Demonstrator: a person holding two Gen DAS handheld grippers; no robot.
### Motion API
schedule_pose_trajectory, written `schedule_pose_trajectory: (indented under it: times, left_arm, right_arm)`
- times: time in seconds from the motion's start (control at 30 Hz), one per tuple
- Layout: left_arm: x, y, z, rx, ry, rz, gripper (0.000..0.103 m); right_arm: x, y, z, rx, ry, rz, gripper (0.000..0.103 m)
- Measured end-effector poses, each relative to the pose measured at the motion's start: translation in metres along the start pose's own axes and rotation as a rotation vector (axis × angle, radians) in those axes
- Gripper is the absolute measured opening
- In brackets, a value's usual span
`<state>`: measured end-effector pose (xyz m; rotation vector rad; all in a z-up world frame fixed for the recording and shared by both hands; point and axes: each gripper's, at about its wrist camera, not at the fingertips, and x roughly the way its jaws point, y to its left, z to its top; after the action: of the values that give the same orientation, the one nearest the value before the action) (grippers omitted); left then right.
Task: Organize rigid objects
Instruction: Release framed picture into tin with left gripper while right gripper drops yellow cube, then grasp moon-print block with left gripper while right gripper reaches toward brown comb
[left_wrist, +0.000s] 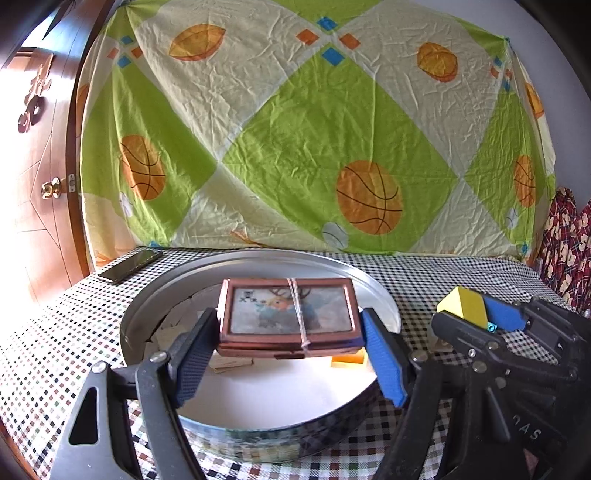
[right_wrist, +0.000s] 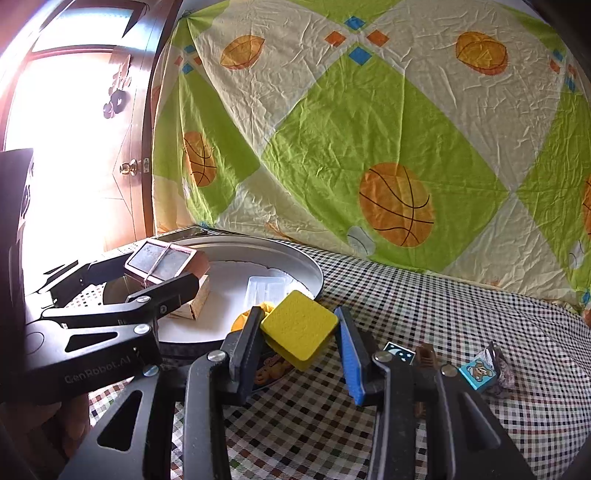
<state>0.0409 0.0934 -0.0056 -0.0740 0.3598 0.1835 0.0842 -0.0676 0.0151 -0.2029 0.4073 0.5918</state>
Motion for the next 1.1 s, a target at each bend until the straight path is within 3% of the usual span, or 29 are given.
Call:
schedule_pose_trajectory:
  times: [0.37, 0.67, 0.9, 1.03, 1.1]
  left_arm:
    - [0.008, 0.03, 0.012, -0.009, 0.037, 0.078, 0.077]
    - [0.044, 0.063, 0.026, -0.01, 0.189, 0.069, 0.077]
    - [0.057, 0.066, 0.031, 0.037, 0.209, 0.116, 0.077]
    - [0.057, 0.066, 0.03, 0.054, 0.207, 0.148, 0.08]
    - [0.056, 0.067, 0.029, 0.042, 0.209, 0.154, 0.086]
  right_arm:
    - [0.028, 0.01, 0.026, 0.0, 0.052, 0.07, 0.042]
    - [0.082, 0.02, 0.04, 0.005, 0.171, 0.13, 0.042]
    - [0.108, 0.029, 0.04, -0.011, 0.221, 0.161, 0.042]
    - [0.108, 0.028, 0.042, 0.001, 0.206, 0.166, 0.069]
    - [0.104, 0.023, 0.044, 0.016, 0.197, 0.172, 0.07]
